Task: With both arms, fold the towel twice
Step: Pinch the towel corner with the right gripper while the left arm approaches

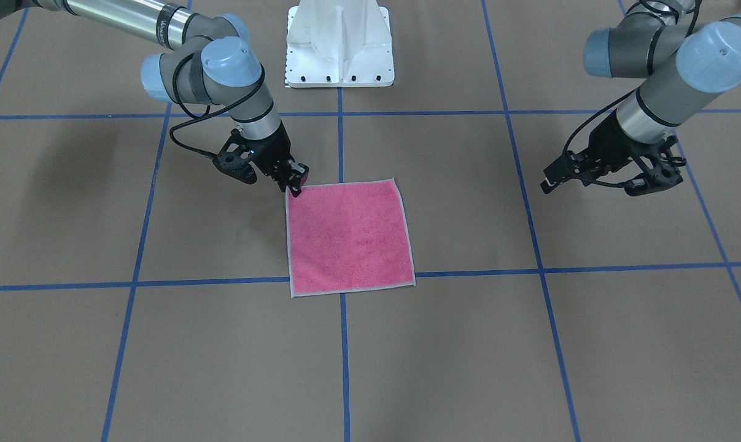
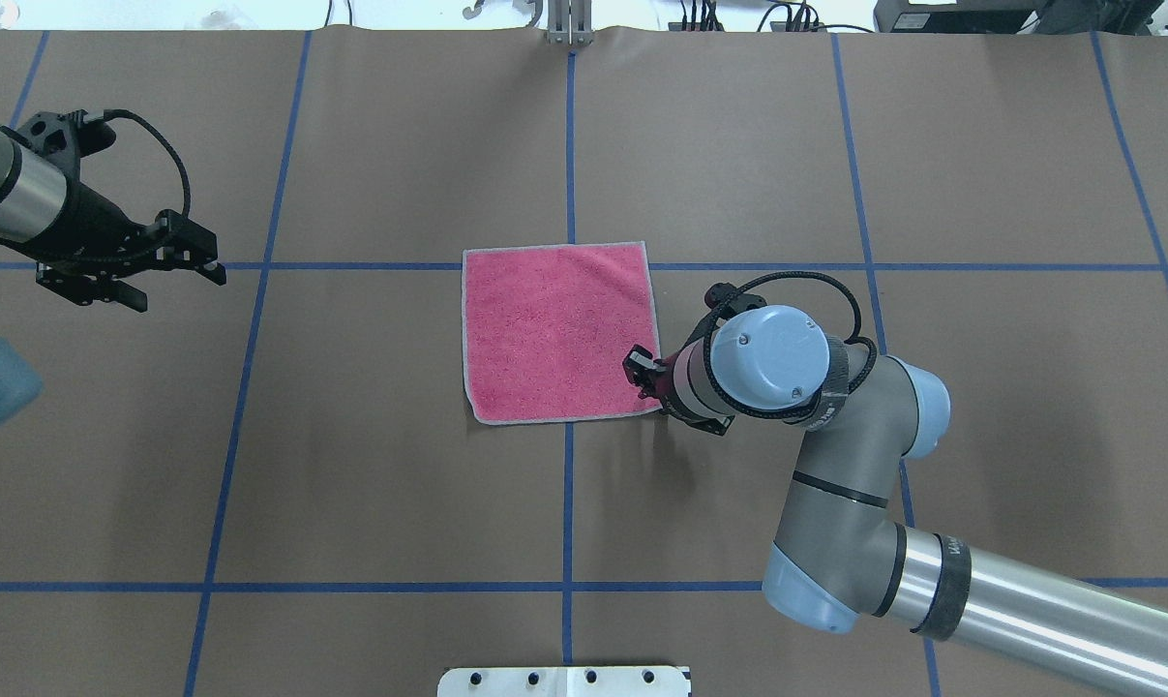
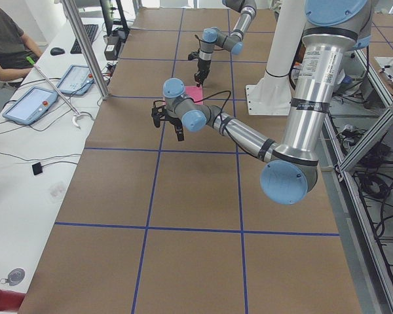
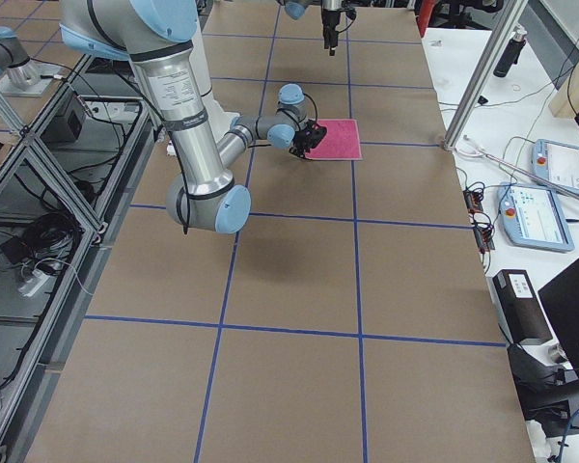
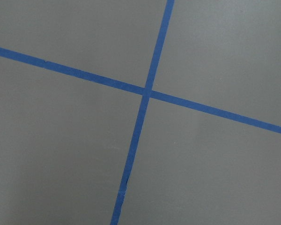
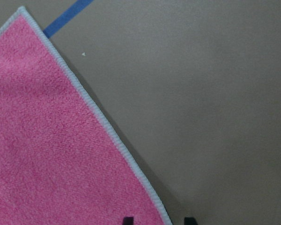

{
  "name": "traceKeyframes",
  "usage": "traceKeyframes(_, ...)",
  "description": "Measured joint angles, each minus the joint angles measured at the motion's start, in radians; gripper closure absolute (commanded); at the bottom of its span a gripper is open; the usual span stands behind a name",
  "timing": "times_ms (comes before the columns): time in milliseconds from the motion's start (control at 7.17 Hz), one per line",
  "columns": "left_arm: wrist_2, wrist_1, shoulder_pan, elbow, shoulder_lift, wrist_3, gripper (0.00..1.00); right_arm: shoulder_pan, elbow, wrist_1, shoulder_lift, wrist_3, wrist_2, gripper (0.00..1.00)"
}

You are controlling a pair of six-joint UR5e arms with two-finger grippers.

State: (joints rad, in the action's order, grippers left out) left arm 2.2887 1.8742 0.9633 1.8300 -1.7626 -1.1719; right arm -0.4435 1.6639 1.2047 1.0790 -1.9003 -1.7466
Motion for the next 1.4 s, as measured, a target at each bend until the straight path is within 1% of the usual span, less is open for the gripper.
traceKeyframes(279,0.000,0.000,0.000,0.001,0.000,0.000,0.00,-0.001,0.002,0.001,0.001,0.000,0.000,0.63)
traceKeyframes(698,0.000,-0.001,0.000,0.000,-0.001,0.000,0.00,-0.001,0.006,0.001,0.002,-0.001,-0.001,0.78)
traceKeyframes(977,0.000,0.000,0.000,0.000,-0.002,-0.006,0.00,-0.001,0.008,0.001,0.004,-0.002,-0.001,0.83)
traceKeyframes(1116,0.000,0.000,0.000,0.001,-0.002,-0.010,0.00,-0.001,0.010,0.000,0.006,-0.001,-0.001,0.88)
traceKeyframes(1395,0.000,0.000,0.000,0.001,-0.003,-0.015,0.00,-0.002,0.017,0.001,0.008,-0.001,-0.001,1.00)
